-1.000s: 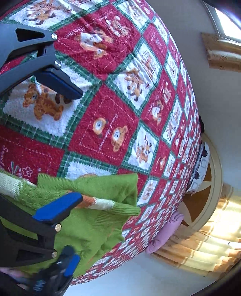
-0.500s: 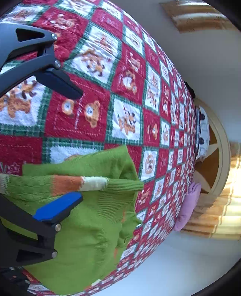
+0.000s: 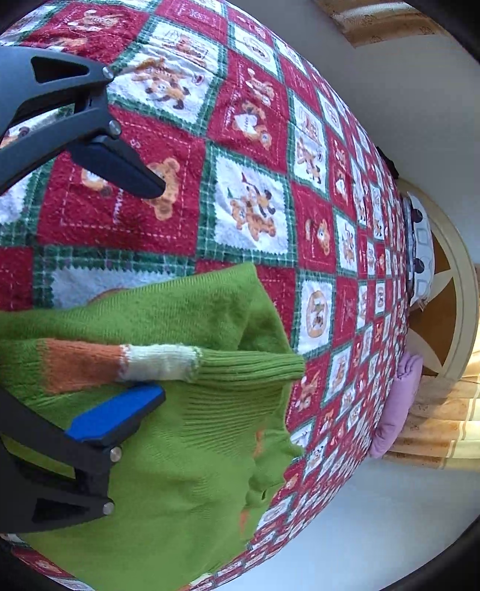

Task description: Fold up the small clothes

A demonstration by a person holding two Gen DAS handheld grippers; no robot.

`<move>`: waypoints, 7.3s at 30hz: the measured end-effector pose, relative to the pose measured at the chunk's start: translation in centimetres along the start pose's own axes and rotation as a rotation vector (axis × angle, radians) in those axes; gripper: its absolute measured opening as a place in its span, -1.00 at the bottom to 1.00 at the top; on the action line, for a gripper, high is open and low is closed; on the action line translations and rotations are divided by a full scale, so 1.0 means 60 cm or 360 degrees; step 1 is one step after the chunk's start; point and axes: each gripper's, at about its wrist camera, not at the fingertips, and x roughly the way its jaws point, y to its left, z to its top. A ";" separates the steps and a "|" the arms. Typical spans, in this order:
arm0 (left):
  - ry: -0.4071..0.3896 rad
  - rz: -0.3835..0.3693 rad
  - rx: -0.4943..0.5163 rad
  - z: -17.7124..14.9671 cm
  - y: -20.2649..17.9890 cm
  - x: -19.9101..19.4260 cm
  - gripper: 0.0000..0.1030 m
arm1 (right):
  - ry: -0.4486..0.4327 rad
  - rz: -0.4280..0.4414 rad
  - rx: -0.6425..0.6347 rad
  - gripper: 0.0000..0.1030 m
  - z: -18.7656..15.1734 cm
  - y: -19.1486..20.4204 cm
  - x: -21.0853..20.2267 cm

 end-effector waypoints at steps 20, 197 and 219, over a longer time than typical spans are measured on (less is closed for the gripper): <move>0.0017 -0.0154 -0.0038 0.007 0.007 0.016 0.81 | -0.0029 0.0009 -0.0066 -0.28 -0.002 0.037 -0.006; 0.0043 -0.0530 0.0242 -0.097 -0.339 -0.054 1.00 | -0.0059 0.0504 0.1918 0.20 -0.365 -0.680 -0.072; 0.0064 -0.0536 0.0268 -0.096 -0.347 -0.046 1.00 | -0.0036 0.0479 0.1755 -0.35 -0.337 -0.667 -0.032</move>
